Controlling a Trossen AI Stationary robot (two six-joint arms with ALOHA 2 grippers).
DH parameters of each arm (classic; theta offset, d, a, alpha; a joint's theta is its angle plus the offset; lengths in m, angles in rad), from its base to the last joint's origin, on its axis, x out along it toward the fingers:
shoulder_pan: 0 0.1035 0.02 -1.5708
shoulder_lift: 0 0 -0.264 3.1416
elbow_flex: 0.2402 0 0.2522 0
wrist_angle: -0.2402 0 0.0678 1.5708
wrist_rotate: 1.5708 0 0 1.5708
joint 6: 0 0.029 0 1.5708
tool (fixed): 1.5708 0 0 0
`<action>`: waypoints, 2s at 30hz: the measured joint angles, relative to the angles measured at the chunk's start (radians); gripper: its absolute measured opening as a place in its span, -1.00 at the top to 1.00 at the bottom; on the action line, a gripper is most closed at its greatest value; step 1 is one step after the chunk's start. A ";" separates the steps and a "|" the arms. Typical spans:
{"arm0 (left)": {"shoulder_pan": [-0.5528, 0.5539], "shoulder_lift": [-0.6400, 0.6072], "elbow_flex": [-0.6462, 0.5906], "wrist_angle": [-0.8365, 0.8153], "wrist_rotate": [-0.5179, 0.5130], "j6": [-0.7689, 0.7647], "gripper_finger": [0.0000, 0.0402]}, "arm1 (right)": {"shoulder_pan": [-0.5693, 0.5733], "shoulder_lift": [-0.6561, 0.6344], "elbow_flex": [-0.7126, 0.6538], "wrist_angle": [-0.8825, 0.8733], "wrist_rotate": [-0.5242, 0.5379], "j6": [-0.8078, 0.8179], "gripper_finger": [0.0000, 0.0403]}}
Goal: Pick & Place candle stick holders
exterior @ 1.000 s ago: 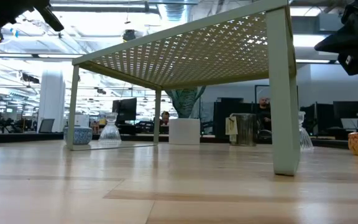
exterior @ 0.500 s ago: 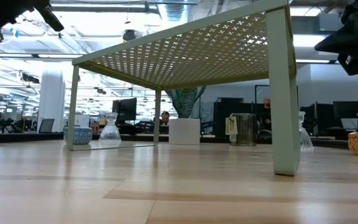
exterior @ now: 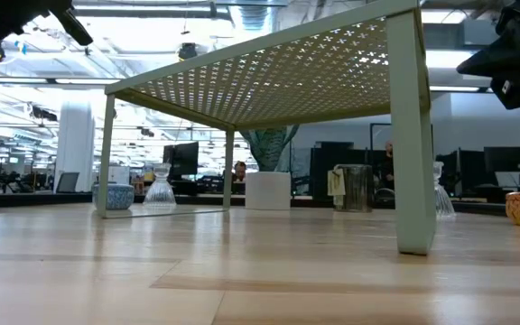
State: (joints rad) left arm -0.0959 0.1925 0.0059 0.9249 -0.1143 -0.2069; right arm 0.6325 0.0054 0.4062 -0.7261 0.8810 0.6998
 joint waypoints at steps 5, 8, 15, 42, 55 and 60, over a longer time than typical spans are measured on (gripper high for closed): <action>0.000 0.000 0.000 0.000 0.000 0.000 0.96 | 0.000 0.000 0.000 0.000 0.000 0.000 1.00; 0.000 0.000 0.000 0.000 0.000 0.000 0.96 | 0.000 0.000 0.000 0.000 0.000 0.000 1.00; 0.000 0.000 0.000 0.000 0.000 0.000 0.96 | 0.000 0.000 0.000 0.000 0.000 0.000 1.00; 0.000 0.000 0.000 0.000 -0.060 0.000 0.96 | 0.000 0.000 0.000 0.000 0.000 0.000 1.00; 0.000 0.000 0.000 0.004 -0.061 -0.006 0.96 | 0.000 0.000 0.000 0.000 0.000 0.000 1.00; 0.000 0.000 0.000 0.004 -0.060 -0.018 0.96 | 0.000 0.000 0.000 0.000 0.000 0.000 1.00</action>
State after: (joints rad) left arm -0.0963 0.1928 0.0063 0.9287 -0.1745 -0.2253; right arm 0.6324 0.0055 0.4062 -0.7261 0.8814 0.6998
